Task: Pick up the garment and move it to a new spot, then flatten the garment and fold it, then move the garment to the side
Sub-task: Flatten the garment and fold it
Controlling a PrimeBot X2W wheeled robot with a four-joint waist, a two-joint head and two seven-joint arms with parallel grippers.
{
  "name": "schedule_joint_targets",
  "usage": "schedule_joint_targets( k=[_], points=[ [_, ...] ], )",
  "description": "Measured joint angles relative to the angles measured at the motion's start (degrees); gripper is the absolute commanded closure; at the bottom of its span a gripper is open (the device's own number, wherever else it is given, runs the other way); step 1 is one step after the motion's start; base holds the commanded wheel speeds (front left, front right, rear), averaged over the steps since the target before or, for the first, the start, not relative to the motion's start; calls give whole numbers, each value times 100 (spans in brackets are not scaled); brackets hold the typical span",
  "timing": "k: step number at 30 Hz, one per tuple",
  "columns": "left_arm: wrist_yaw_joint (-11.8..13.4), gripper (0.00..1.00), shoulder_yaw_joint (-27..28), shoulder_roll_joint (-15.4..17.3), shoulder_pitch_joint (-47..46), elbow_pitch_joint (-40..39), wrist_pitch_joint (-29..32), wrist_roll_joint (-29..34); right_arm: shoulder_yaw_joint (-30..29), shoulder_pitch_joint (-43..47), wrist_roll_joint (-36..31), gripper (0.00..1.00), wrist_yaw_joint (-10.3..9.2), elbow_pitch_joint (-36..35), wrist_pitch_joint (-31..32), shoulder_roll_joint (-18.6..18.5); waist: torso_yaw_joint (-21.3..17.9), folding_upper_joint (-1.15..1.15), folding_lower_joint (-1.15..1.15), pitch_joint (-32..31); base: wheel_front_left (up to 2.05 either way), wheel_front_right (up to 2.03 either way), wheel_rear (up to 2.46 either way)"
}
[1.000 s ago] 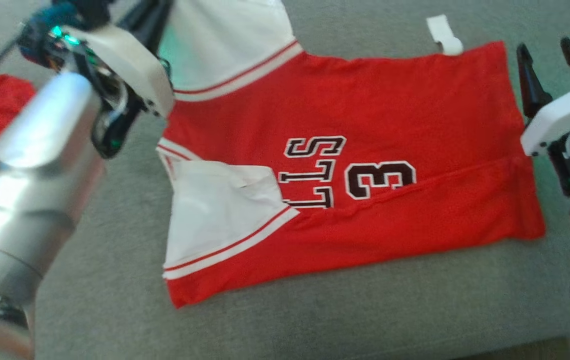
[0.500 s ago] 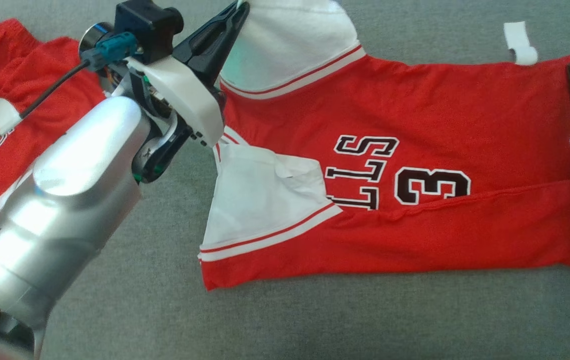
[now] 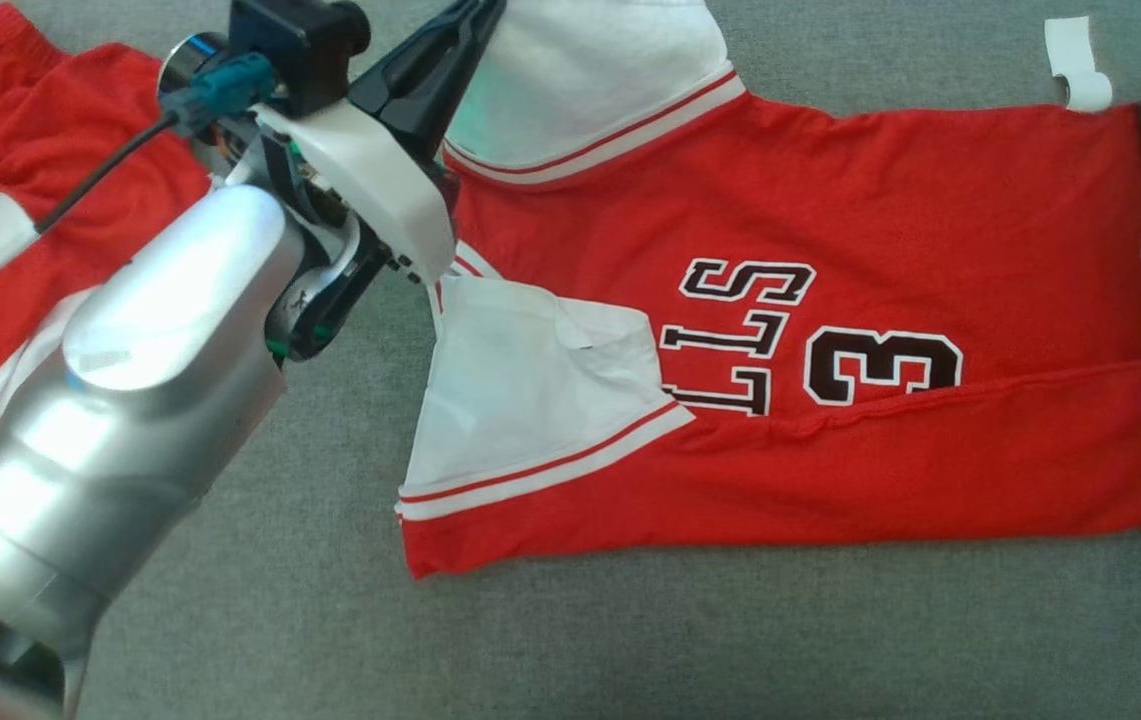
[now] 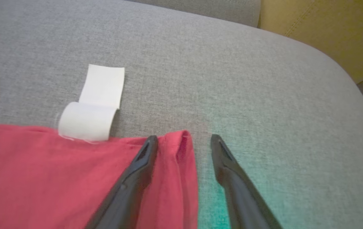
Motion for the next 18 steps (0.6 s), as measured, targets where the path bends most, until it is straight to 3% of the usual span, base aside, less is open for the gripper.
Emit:
schedule_joint_targets(
  k=[1,7,18],
  points=[
    [1,100,10,5,-5,-2,0,-13,74,-19,48,100,0,-1,18,1,-11,0,0,5,0,0,0],
    [58,100,30,107,-131,19,-1,-8,352,-110,334,100,0,4,-49,12,-98,0,0,31,0,0,0],
    [158,100,292,163,-469,555,-312,1,110,-878,862,100,0,90,-847,65,-299,0,0,50,0,0,0]
  ],
)
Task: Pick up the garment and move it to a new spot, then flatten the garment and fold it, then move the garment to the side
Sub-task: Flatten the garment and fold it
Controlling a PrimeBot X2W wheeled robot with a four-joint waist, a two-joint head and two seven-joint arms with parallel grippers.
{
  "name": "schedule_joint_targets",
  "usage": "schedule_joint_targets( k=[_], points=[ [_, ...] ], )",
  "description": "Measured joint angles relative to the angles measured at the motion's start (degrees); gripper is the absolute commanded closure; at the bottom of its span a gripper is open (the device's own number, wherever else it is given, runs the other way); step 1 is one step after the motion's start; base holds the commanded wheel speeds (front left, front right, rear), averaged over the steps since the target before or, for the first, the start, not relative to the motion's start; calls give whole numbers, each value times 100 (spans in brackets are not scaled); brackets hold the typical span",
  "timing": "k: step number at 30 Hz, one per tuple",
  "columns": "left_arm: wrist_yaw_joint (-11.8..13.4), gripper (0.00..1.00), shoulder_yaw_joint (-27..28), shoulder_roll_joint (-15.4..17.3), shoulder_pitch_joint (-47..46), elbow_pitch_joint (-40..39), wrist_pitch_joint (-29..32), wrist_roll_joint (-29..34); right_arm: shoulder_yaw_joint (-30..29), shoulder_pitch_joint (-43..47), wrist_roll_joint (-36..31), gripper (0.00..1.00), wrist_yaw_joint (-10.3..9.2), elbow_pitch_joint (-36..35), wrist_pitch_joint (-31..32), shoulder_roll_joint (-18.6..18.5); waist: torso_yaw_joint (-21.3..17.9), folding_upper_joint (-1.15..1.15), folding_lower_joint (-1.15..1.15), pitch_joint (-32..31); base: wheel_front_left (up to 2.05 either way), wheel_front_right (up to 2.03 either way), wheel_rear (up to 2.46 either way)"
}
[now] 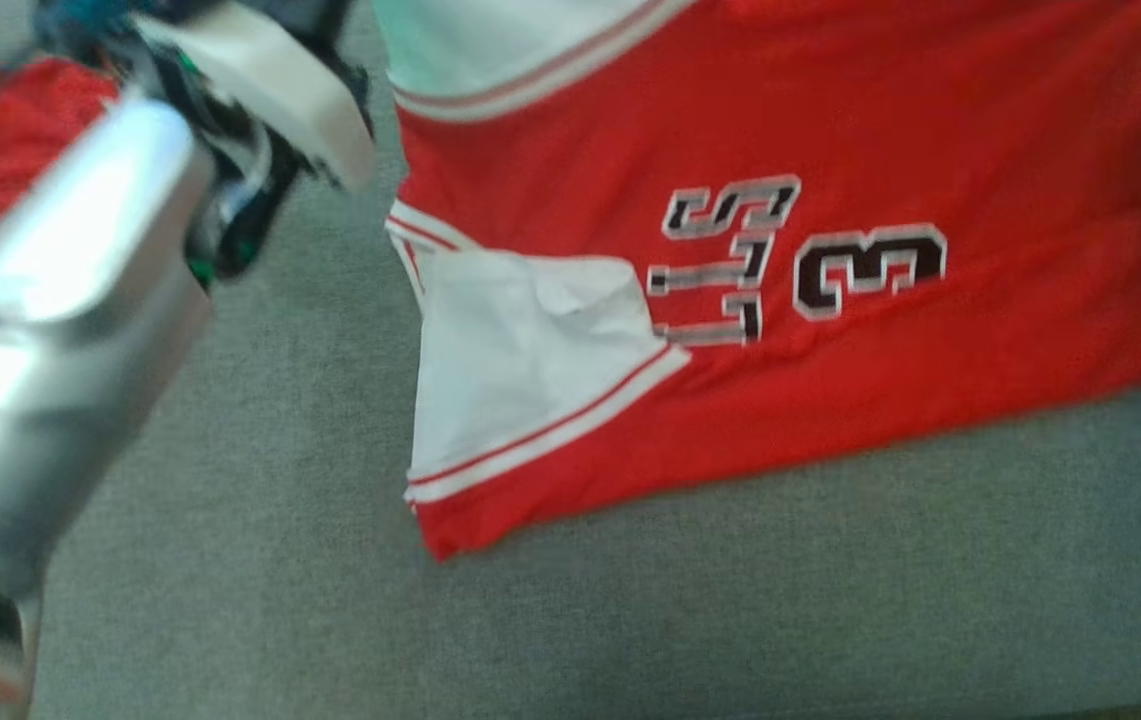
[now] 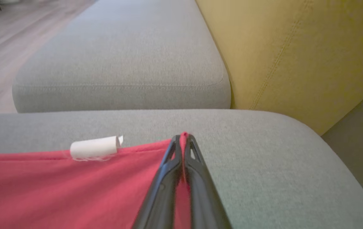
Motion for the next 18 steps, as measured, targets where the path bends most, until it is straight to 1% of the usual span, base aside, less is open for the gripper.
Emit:
schedule_joint_targets(
  k=[5,7,11,14,15,18],
  points=[
    [51,100,148,-46,-422,370,-281,110,-91,-268,83,100,0,26,-227,102,-48,0,0,79,0,0,0],
    [101,100,246,-122,-619,612,-458,154,-181,-398,191,100,1,73,-357,171,-70,0,0,124,0,0,0],
    [79,100,260,-303,-881,1055,-700,274,-242,-633,271,100,0,151,-586,289,-105,0,0,182,0,0,0],
    [-49,100,257,-411,-937,1352,-815,275,-186,-674,271,100,1,209,-700,304,-103,0,1,184,0,0,0],
    [-147,100,233,-469,-934,1510,-872,274,-132,-673,272,100,0,257,-754,303,-89,0,1,156,0,0,0],
    [-263,100,132,-523,-912,1630,-939,275,-37,-664,274,100,1,288,-820,299,-57,0,0,60,0,0,0]
  ],
)
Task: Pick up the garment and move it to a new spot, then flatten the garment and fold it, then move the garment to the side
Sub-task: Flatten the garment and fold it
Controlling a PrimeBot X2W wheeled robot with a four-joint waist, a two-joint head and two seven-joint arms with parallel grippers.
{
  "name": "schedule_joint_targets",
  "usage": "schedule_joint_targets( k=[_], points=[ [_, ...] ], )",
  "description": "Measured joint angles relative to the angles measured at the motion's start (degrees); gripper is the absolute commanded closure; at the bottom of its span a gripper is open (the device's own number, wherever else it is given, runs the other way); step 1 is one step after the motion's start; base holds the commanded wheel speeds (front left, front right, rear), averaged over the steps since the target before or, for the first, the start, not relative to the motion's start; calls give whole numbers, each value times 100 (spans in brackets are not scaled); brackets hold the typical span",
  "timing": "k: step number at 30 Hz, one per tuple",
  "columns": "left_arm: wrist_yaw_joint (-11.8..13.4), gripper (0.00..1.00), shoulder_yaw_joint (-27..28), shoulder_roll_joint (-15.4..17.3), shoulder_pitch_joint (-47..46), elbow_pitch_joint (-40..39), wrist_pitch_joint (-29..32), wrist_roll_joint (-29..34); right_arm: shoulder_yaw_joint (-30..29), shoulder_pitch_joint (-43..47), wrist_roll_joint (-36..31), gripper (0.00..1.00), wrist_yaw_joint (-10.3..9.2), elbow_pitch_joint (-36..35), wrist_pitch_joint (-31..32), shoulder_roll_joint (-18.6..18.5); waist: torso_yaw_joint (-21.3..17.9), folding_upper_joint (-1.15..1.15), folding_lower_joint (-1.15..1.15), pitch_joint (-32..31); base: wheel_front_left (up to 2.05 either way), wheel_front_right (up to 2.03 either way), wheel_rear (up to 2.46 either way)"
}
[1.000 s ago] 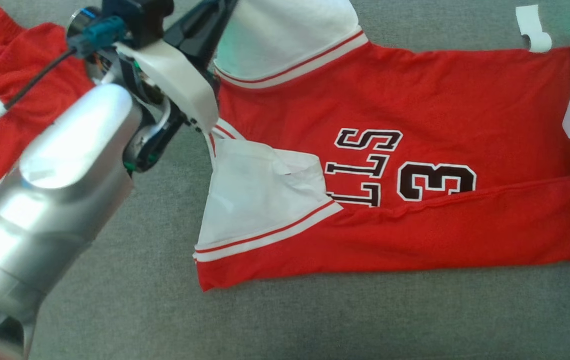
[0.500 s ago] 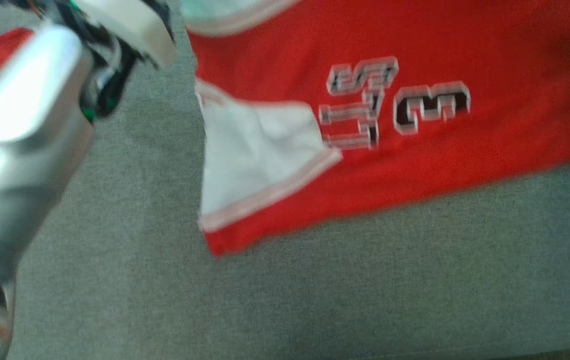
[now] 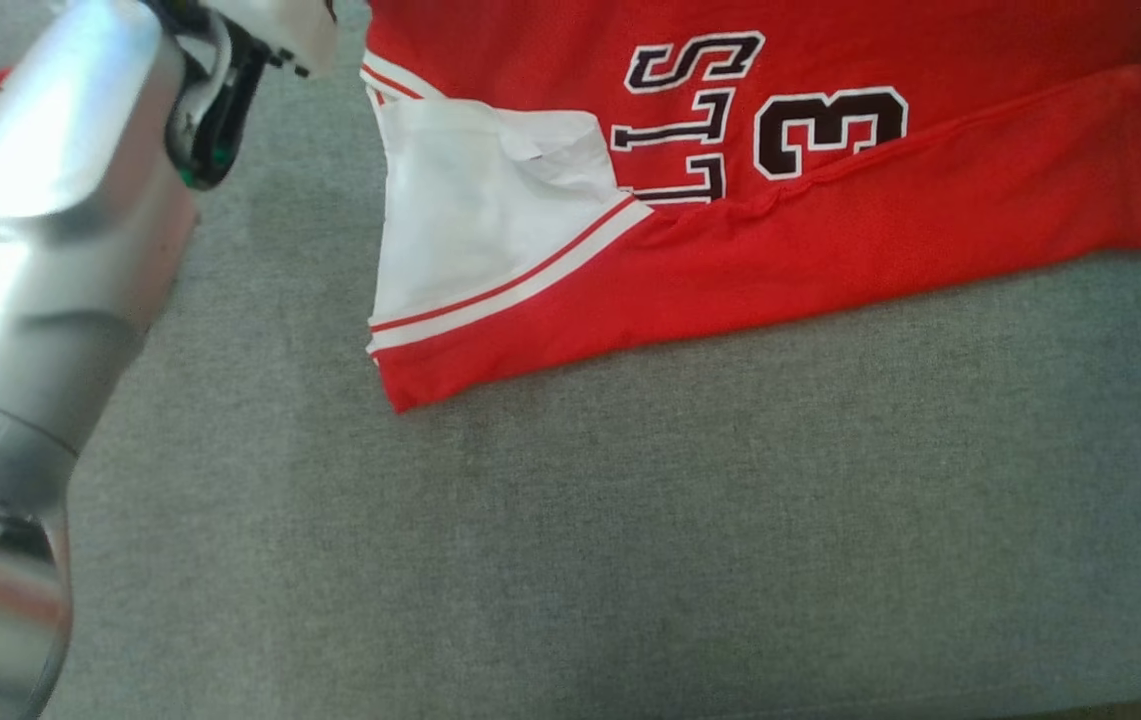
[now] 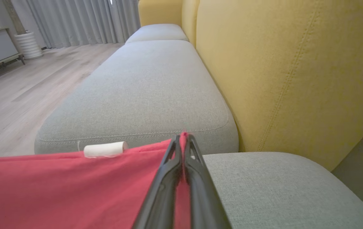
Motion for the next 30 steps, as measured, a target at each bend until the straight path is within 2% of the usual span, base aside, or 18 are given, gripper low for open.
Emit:
schedule_joint_targets(
  k=[5,12,21,30],
  points=[
    [-157,100,-133,-3,282,7,42,-115,281,205,153,100,0,-60,-31,-54,77,0,-1,-234,0,0,0],
    [-258,100,-367,80,1123,-513,657,-786,637,1004,857,100,-1,-355,410,-246,206,0,-1,-640,0,0,0],
    [-301,100,-653,646,1944,-1621,1468,-1447,1280,1820,1528,100,-1,-838,1088,-780,376,0,-2,-1025,0,0,0],
    [-301,100,-1094,1161,2447,-2642,2214,-1681,2014,2298,1688,100,0,-1147,1535,-1321,465,0,-1,-1083,0,0,0]
  ],
)
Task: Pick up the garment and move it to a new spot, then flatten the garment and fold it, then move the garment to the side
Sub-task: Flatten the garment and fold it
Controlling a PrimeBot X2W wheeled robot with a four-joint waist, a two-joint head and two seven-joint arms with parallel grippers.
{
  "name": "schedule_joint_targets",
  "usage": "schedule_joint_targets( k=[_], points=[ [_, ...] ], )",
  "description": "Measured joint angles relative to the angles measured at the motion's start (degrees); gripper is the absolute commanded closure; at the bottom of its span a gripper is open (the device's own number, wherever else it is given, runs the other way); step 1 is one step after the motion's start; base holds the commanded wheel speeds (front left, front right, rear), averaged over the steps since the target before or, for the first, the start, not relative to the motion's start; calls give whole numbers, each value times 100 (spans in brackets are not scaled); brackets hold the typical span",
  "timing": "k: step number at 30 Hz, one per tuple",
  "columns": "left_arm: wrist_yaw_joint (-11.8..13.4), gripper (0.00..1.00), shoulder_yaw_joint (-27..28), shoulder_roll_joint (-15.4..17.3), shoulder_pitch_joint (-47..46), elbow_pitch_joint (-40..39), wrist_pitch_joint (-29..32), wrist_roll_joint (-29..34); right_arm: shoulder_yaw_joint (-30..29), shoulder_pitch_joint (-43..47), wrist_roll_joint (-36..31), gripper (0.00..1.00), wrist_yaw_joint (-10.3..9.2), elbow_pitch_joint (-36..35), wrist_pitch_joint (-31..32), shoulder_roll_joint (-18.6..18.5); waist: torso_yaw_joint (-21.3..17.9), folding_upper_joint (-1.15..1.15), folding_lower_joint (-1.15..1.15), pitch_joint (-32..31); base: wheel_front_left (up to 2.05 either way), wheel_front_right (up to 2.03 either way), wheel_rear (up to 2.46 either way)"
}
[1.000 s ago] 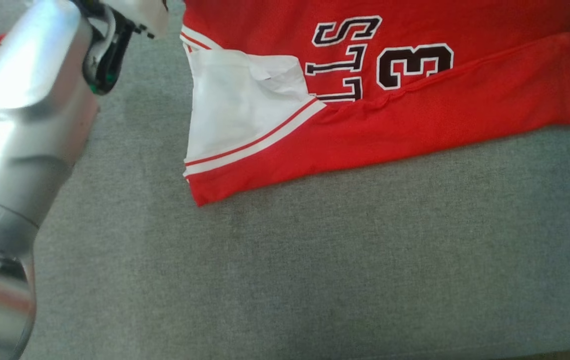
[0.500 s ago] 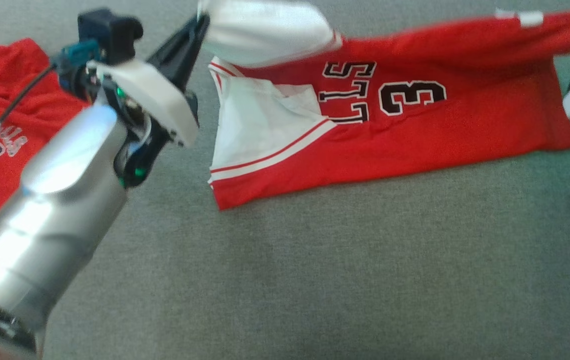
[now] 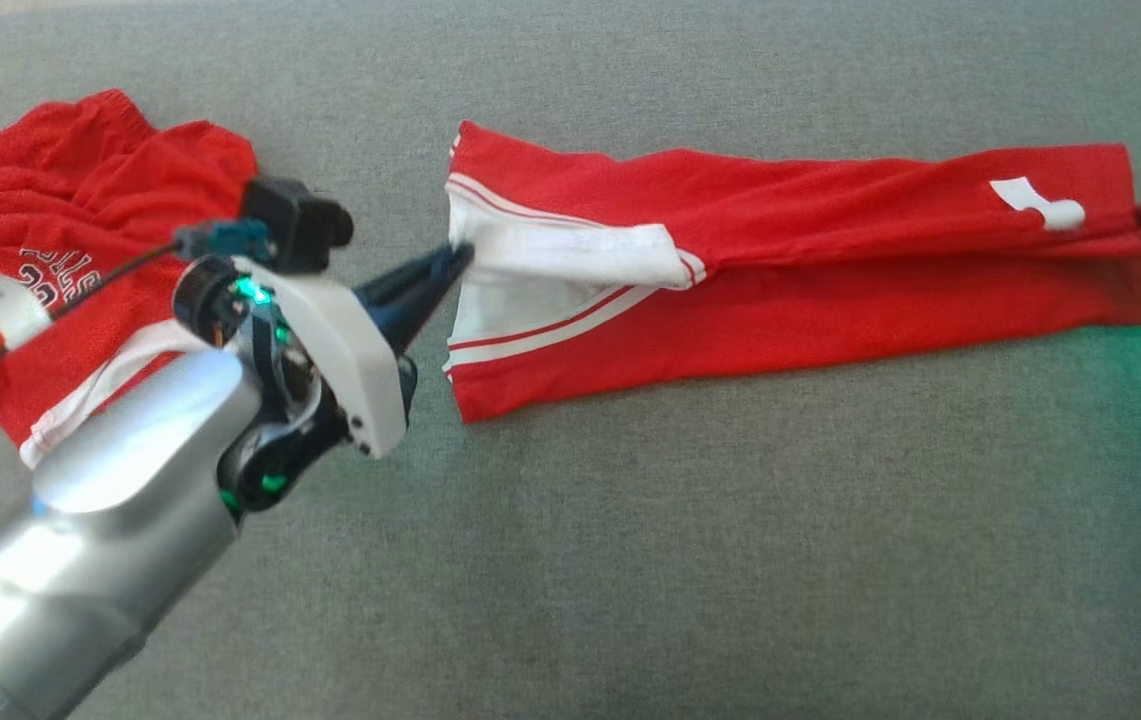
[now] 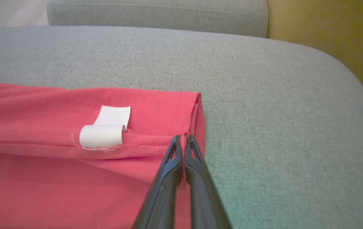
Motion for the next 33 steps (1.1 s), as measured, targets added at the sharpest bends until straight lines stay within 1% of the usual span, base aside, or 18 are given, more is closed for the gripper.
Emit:
schedule_joint_targets(
  k=[3,7,12,16,17,18,19,22,26,28,29,31,33],
  points=[
    [3,100,-125,120,31,-166,133,26,181,17,104,100,-1,-92,86,-142,-19,0,0,1,0,0,0],
    [19,100,-260,158,92,-300,364,24,492,17,136,100,-1,-236,236,-331,-63,0,0,8,0,0,0],
    [55,100,-345,211,227,-400,583,-41,861,13,144,100,-1,-359,355,-456,-129,0,1,11,0,0,0],
    [90,100,-434,246,242,-416,766,-98,1085,13,254,100,0,-391,452,-475,-174,0,0,-20,0,0,0],
    [112,42,-457,247,250,-416,786,-97,1116,13,282,100,-1,-374,482,-475,-185,0,0,-31,0,0,0],
    [136,0,-472,247,267,-417,784,-92,1133,11,278,12,0,-328,477,-475,-197,0,0,-43,0,0,0],
    [166,0,-481,245,293,-419,773,-90,1152,10,280,0,-1,-291,476,-475,-208,0,0,-58,0,0,0],
    [212,0,-510,242,392,-414,705,-53,1136,10,423,0,-1,-216,464,-469,-232,0,0,-101,0,0,0],
    [427,0,-411,189,537,-356,175,66,994,4,672,0,-1,-187,194,-457,-274,0,0,-206,0,0,0],
    [597,0,-233,107,541,-270,-230,146,876,-11,738,0,-1,-207,-170,-450,-293,0,0,-266,0,0,0],
    [723,0,-113,59,540,-210,-495,199,806,-36,731,0,-1,-197,-417,-449,-302,0,0,-296,0,0,0],
    [983,0,96,-19,540,-44,-1083,407,615,-116,722,0,-1,-168,-866,-413,-319,0,0,-365,0,0,0],
    [1212,0,303,-107,555,105,-1714,575,438,-198,716,0,0,-162,-1314,-301,-343,0,0,-433,0,0,0]
  ],
)
